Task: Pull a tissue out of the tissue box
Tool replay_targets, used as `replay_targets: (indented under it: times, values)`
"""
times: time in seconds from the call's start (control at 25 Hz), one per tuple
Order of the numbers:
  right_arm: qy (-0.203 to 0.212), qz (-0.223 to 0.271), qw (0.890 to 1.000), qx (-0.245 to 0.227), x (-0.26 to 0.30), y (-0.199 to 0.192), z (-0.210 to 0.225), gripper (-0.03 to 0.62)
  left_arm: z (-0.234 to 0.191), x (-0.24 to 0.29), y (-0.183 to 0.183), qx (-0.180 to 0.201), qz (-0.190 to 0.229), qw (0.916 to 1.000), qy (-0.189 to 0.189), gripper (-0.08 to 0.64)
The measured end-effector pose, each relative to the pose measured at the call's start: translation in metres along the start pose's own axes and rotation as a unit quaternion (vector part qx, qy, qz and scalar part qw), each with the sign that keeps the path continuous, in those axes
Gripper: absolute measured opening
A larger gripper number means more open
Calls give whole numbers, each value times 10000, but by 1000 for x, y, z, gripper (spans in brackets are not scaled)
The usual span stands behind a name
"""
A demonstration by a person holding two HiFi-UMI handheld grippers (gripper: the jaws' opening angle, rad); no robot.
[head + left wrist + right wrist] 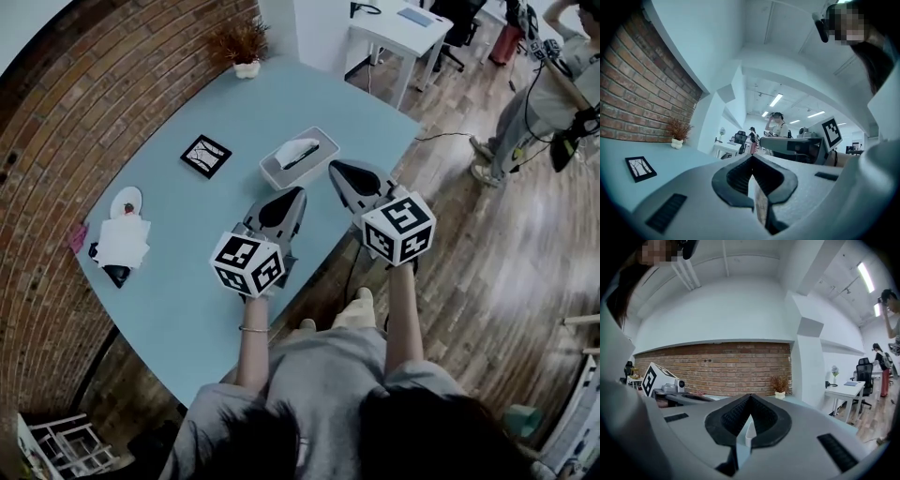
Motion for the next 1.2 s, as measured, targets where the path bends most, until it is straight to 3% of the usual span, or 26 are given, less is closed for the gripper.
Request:
replay_targets:
  times: [0.44,0.8,1.2]
  values:
    - [937,-93,9955,-95,61,4,63,-2,-44,59,-6,-147,103,9948,1002,3]
    - [1791,-354,9821,-462,83,-16,89,-2,-65,87,-14,-256,308,9822,1832,3]
    - [2271,-720,9694,-593,121,-44,94,0,-88,88,-30,-448,264,9682,2449,3]
Point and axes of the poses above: the fingertips, and each gripper's own axes: x forward along the fingers, z to its right, y out of its top, the point moved 2 cm from there along -x, backward along the fingers, and after that the axes turned 14 degrees about -y, right-handed, at the moved point
